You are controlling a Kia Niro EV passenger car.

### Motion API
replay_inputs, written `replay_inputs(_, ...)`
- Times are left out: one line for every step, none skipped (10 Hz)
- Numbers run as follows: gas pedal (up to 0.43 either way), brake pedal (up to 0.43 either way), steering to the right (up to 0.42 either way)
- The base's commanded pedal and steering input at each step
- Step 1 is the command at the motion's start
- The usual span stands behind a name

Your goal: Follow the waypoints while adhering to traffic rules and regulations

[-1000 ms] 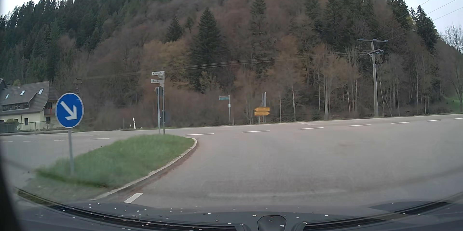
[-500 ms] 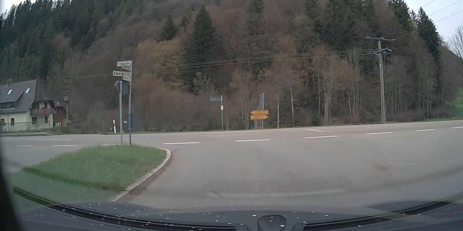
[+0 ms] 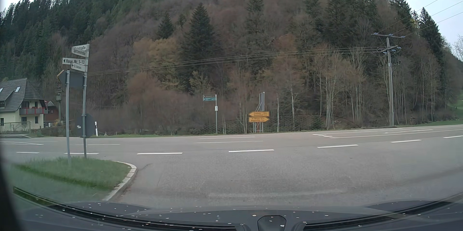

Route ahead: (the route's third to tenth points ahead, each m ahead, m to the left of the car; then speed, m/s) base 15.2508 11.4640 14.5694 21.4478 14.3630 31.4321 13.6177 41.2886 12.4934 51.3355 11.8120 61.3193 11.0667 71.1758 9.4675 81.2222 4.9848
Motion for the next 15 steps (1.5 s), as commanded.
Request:
replay_inputs(0.000, 0.280, -0.008)
replay_inputs(0.000, 0.250, -0.012)
replay_inputs(0.000, 0.226, -0.024)
replay_inputs(0.000, 0.220, -0.035)
replay_inputs(0.000, 0.213, -0.051)
replay_inputs(0.000, 0.220, -0.063)
replay_inputs(0.000, 0.220, -0.079)
replay_inputs(0.000, 0.220, -0.093)
replay_inputs(0.000, 0.213, -0.099)
replay_inputs(0.000, 0.220, -0.104)
replay_inputs(0.000, 0.220, -0.108)
replay_inputs(0.000, 0.220, -0.113)
replay_inputs(0.000, 0.220, -0.121)
replay_inputs(0.000, 0.238, -0.135)
replay_inputs(0.000, 0.262, -0.156)
